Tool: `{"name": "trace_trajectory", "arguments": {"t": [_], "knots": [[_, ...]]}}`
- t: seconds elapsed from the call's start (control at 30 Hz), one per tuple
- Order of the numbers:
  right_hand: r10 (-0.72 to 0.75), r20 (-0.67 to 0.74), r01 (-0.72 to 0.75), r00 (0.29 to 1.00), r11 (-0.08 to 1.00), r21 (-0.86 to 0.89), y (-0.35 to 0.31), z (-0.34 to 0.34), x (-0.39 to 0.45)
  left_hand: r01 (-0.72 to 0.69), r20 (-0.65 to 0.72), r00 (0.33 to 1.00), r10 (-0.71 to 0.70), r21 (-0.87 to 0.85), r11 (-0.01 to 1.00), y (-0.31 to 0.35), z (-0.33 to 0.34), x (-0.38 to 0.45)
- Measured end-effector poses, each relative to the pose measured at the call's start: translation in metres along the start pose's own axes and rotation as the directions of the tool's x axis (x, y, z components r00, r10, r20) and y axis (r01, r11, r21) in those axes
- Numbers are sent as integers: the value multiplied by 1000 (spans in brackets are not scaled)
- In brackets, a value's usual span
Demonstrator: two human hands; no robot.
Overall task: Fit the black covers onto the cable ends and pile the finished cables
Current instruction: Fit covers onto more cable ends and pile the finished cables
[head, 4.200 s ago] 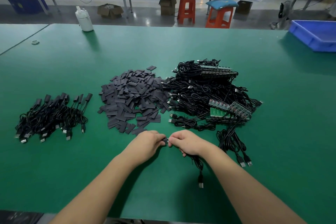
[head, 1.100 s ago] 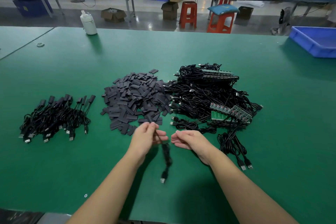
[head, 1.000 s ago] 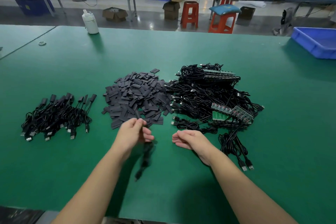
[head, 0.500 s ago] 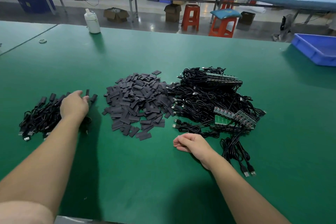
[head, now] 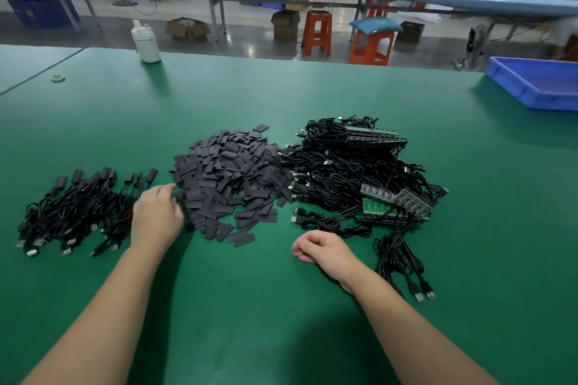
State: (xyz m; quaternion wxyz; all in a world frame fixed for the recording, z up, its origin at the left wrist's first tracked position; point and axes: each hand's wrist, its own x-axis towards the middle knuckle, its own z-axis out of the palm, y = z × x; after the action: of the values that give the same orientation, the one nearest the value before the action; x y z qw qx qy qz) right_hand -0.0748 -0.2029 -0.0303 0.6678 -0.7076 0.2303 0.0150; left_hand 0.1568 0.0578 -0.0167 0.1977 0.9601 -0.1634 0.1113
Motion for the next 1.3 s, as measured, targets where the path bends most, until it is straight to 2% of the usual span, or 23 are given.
{"name": "trace_trajectory", "arguments": {"t": [0.1,0.2,0.27,0.3,0.33,0.37,0.4,0.43,0.47,0.53,0.57,0.63,0.7,0.77,0.93,1.03,1.17,1.3], "knots": [[16,-10,-16,1000,999,-47,-4,2,-1,-94,-73,994,84,-159,983,50,-2,-15],[36,21,-33,999,990,-137,-19,1,-10,-232,-60,973,224,-288,929,107,0,-38],[-61,-30,45,998,925,-377,-35,-8,-18,-278,-2,956,295,-341,898,137,5,-51],[-187,-119,95,975,838,-538,-44,-18,-22,-294,35,944,327,-356,887,148,9,-57],[-353,-228,116,907,732,-671,-55,-31,-29,-312,65,931,359,-366,877,157,13,-62],[-516,-320,104,795,635,-765,-64,-48,-35,-327,85,919,384,-375,867,165,16,-66],[-623,-374,51,687,555,-830,-70,-68,-39,-329,106,912,395,-383,863,172,18,-70],[-654,-414,-37,633,509,-860,-74,-89,-41,-323,126,909,398,-393,861,179,20,-73],[-606,-464,-152,646,494,-856,-76,-111,-43,-313,146,906,398,-402,861,185,21,-75],[-397,-548,-314,736,517,-796,-76,-146,-45,-297,181,897,404,-431,852,200,21,-79],[-303,-566,-347,767,546,-762,-73,-157,-46,-294,193,891,412,-445,846,208,21,-81],[-231,-536,-295,812,631,-718,-67,-168,-48,-297,214,878,428,-458,838,223,21,-84],[-267,-467,-160,843,704,-692,-63,-169,-50,-282,236,870,433,-482,830,238,20,-86],[-313,-385,-40,868,729,-683,-68,-165,-52,-254,245,864,440,-544,800,254,17,-90],[-410,-198,140,890,661,-737,-86,-141,-53,-100,309,856,413,-685,721,290,9,-94],[-417,-181,150,891,646,-748,-93,-132,-56,-88,284,886,366,-672,736,297,7,-92],[-439,-208,144,874,643,-752,-93,-123,-57,-45,306,892,333,-673,738,296,5,-94],[-453,-271,77,849,615,-785,-96,-112,-52,-25,266,932,248,-634,773,297,6,-98]]}}
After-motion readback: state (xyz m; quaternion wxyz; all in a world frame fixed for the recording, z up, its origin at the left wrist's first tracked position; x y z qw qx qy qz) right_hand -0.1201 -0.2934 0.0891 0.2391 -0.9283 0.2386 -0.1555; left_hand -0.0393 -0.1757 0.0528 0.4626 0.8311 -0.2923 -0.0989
